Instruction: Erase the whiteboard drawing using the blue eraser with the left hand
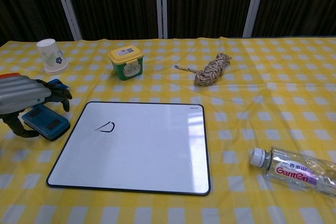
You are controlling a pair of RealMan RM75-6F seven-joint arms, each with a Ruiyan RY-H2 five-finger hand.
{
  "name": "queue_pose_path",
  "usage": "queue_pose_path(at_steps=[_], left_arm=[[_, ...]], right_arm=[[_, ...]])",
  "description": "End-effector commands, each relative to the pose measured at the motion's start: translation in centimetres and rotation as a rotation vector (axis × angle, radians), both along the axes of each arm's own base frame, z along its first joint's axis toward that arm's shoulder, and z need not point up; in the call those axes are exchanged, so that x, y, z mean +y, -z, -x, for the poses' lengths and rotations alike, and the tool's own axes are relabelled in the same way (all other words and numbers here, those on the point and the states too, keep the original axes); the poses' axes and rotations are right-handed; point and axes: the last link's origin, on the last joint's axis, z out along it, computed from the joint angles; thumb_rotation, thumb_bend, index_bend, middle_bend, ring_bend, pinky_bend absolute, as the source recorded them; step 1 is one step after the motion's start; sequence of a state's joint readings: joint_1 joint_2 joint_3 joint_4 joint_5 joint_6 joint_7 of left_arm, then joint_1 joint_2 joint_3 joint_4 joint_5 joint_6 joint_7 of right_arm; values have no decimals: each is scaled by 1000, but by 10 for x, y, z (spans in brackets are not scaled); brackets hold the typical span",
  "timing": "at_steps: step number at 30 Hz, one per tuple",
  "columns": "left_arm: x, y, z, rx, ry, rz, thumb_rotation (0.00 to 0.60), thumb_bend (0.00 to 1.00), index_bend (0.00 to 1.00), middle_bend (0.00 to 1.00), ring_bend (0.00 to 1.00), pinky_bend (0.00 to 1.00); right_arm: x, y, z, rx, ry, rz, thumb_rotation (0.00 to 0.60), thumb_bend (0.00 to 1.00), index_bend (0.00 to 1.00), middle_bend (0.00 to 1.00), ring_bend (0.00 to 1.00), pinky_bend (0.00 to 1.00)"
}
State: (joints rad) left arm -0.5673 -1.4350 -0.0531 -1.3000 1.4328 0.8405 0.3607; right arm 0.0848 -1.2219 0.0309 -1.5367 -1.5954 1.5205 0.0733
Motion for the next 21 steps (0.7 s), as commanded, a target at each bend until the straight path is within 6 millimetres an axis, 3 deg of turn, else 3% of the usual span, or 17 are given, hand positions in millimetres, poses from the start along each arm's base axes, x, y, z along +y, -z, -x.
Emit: queue_pose_path(at_steps=[1,6,10,13,21], left_arm=[[0,3,-1,1,-5,4,600,278,288,124,144,167],[0,8,0,14,-4,6,600,341,370,205,210,215],[1,10,-3,-19,10,-27,600,560,649,460,426,395],[-1,10,-7,-66,41,-70,600,618,757,556,508,469],[-1,-1,-18,-226,122,-148,600,634,776,576,526,485]], right_arm=[[0,0,0,-2,2,-1,600,72,9,0,0,0],[-1,-1,1,-6,2,0,600,72,9,0,0,0],[-1,-1,1,-7,2,2,600,72,9,0,0,0],[-1,-1,1,-6,2,0,600,73,9,0,0,0],[0,0,0,-6,0,2,600,72,9,0,0,0]])
